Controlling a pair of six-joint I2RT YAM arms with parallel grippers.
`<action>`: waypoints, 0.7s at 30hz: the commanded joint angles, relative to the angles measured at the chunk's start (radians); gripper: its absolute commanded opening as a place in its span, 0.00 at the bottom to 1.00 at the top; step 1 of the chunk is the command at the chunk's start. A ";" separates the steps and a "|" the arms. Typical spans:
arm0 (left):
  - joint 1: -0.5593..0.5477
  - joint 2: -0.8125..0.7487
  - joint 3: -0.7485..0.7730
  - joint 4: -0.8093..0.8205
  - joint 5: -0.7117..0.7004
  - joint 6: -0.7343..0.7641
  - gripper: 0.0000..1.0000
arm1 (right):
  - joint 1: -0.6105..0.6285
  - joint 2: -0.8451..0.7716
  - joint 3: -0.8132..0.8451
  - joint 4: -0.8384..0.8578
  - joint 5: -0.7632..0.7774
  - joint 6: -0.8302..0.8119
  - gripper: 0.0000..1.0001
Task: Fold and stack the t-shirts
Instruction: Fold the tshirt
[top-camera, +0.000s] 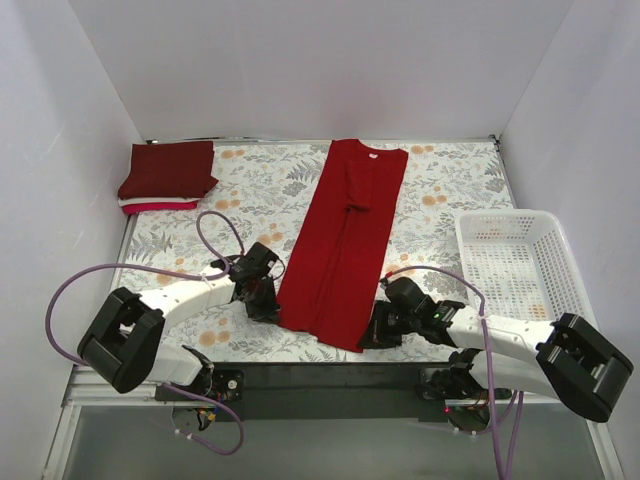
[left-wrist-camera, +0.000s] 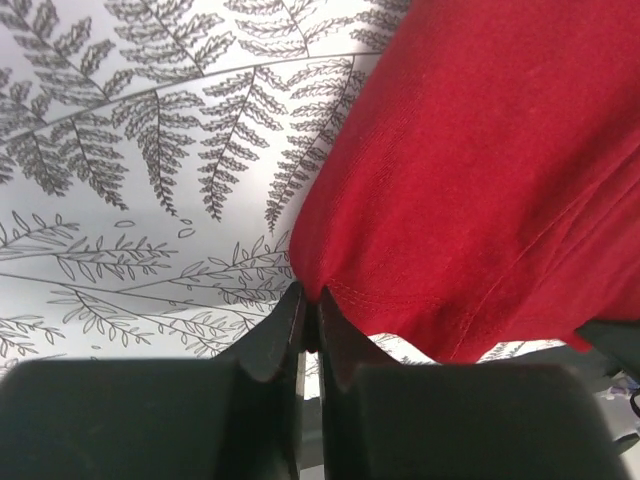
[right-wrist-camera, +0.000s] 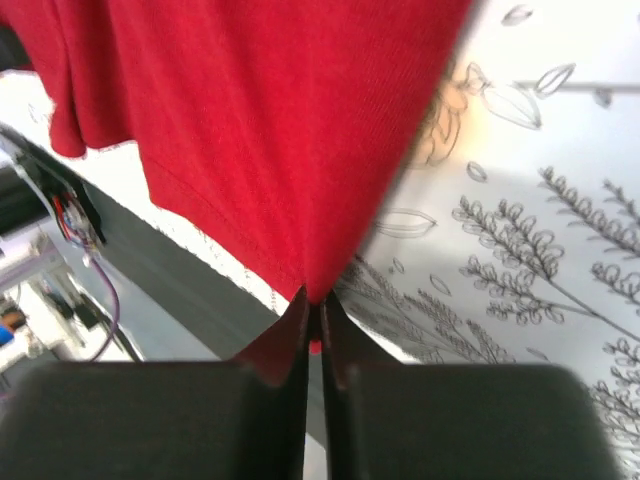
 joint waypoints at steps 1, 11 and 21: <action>-0.043 0.007 -0.017 -0.062 -0.010 -0.028 0.00 | 0.011 0.001 0.012 -0.155 0.046 -0.033 0.01; -0.490 -0.233 -0.124 -0.166 0.092 -0.457 0.00 | 0.070 -0.152 0.041 -0.471 -0.158 -0.132 0.01; -0.412 -0.160 0.112 -0.192 0.024 -0.358 0.00 | -0.099 -0.218 0.197 -0.546 -0.074 -0.301 0.01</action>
